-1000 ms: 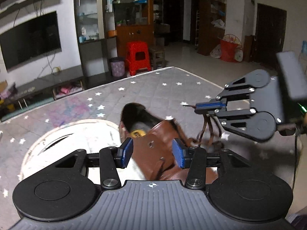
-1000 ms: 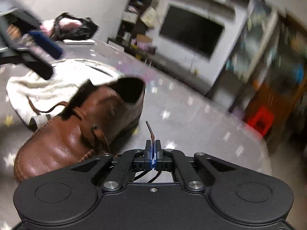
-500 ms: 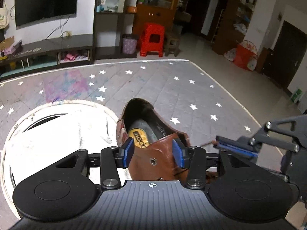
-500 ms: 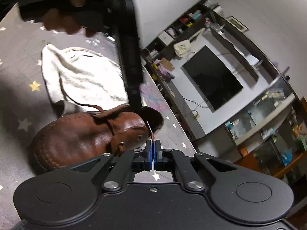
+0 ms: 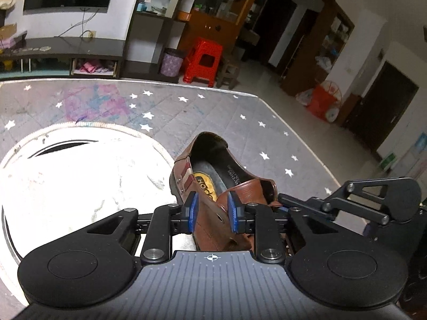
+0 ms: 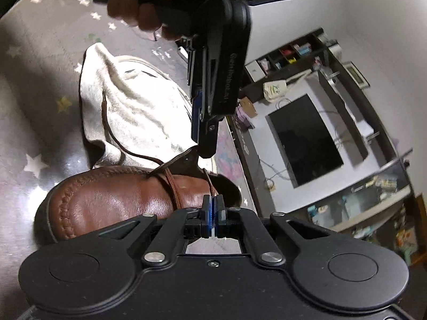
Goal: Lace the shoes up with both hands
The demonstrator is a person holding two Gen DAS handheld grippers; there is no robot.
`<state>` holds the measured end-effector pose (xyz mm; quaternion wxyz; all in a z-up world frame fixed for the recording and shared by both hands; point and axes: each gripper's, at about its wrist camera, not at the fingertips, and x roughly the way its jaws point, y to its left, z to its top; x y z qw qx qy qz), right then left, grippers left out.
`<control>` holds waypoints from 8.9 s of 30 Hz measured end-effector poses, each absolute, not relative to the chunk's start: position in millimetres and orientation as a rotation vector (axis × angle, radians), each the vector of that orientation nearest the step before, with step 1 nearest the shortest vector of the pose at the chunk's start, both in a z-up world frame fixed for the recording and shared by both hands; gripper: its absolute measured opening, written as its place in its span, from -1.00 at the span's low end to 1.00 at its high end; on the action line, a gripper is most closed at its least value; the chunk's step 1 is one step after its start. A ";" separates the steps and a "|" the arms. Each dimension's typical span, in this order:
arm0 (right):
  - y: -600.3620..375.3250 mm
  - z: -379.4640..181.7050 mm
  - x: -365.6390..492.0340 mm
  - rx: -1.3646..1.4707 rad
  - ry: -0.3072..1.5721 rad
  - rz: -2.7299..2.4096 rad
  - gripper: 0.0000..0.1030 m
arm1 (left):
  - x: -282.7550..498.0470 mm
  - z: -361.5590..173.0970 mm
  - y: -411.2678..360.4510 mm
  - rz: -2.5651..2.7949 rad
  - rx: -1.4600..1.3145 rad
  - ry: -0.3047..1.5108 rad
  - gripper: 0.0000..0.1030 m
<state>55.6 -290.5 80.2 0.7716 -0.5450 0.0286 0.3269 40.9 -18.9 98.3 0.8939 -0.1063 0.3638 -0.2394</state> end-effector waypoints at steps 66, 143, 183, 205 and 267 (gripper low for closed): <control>-296.1 66.1 15.9 -1.181 0.054 0.640 -0.97 | -4.4 108.6 -35.4 -0.269 0.409 0.523 -0.95; -329.3 75.9 11.9 -0.729 0.249 0.691 -0.56 | 18.0 108.6 -114.1 -0.750 -0.080 0.803 -0.95; -338.9 89.9 23.1 -0.864 0.171 0.571 -0.94 | -16.6 112.3 -158.4 -0.870 0.542 0.530 -0.63; -311.5 75.5 35.5 -0.676 0.242 0.581 -0.93 | 1.0 120.7 -111.7 -0.682 0.477 0.541 -0.95; -338.5 78.9 59.9 -0.262 0.346 0.511 -0.50 | 30.4 83.5 -158.6 -0.601 0.720 0.636 -0.94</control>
